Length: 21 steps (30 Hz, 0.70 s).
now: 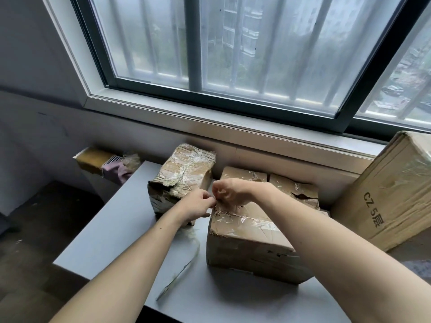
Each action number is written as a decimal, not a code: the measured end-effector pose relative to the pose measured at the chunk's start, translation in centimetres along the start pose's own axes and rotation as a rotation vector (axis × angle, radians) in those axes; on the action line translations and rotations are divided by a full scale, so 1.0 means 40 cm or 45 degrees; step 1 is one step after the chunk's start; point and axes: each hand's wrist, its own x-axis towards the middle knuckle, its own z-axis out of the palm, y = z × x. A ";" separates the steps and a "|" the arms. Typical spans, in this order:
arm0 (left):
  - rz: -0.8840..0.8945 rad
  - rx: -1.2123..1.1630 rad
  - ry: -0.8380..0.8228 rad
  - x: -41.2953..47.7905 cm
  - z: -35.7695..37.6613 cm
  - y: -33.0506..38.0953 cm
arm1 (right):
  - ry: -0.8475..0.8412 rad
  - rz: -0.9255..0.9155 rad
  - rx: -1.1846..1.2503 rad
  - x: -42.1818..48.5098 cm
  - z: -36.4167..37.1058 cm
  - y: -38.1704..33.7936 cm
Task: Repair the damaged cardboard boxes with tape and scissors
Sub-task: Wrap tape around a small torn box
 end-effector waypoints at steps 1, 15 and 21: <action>0.009 0.006 0.034 -0.006 -0.001 -0.002 | -0.004 0.001 -0.020 0.003 0.001 0.000; -0.020 0.573 0.300 -0.037 0.096 -0.004 | 0.049 -0.015 -0.278 0.048 -0.016 0.005; -0.004 0.701 0.411 -0.026 0.093 -0.005 | 0.065 -0.061 -0.293 0.058 -0.011 0.022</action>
